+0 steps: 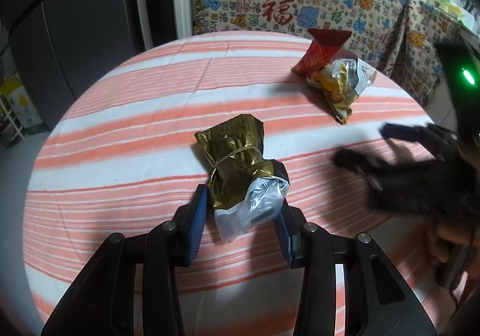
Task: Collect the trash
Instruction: 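Grasp the gold-silver wrapper with the left tool while the right tool grasps the white snack bag, then lift the gold-silver wrapper and white snack bag off the table with both tools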
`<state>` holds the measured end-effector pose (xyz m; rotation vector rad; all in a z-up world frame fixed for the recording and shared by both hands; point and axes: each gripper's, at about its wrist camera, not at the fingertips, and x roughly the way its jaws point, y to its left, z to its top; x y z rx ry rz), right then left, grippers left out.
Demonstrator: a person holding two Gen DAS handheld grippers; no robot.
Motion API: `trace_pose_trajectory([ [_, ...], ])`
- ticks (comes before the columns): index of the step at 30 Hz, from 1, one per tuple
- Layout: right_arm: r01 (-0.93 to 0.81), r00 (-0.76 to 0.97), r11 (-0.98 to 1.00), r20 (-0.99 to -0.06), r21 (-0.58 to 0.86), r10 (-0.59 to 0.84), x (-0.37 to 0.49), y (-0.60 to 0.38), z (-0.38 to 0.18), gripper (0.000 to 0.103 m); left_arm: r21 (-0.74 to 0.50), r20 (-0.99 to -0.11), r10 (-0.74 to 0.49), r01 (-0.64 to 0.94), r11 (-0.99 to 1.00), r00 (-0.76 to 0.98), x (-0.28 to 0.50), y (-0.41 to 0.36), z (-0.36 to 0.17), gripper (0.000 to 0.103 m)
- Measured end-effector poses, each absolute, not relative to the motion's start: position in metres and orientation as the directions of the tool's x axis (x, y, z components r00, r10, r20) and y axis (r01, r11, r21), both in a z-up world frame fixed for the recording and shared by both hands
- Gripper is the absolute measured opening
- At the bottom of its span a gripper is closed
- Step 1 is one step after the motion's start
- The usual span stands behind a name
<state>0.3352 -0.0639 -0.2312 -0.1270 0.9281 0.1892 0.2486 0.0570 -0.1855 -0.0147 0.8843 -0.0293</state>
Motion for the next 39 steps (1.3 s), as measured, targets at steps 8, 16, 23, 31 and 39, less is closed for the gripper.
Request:
trace_pose_trajectory([
  [8,-0.124,0.623,0.992,-0.78,-0.017,0.065,0.378,-0.064,-0.221,0.042,-0.034,-0.771,-0.037,0.016,0.999,0.635,0.247,0.06,-0.187,0.042],
  [16,-0.262,0.611,0.964,-0.782,-0.052,0.124,0.306,-0.102,-0.212,0.039,-0.023,-0.772,-0.028,0.016,1.0,0.635,0.247,0.06,-0.186,0.045],
  [23,-0.256,0.612,0.966,-0.781,-0.042,0.129,0.238,-0.139,-0.21,0.039,-0.043,-0.776,-0.065,0.049,0.998,0.628,0.227,0.057,-0.186,0.066],
  [31,-0.23,0.606,0.973,-0.786,-0.026,0.122,0.238,-0.149,-0.211,0.064,0.032,-0.808,-0.004,0.051,0.998,0.589,0.226,0.046,-0.194,0.103],
  [39,-0.224,0.604,0.974,-0.787,-0.018,0.124,0.232,-0.151,-0.211,0.065,0.036,-0.807,-0.001,0.05,0.998,0.591,0.225,0.047,-0.195,0.103],
])
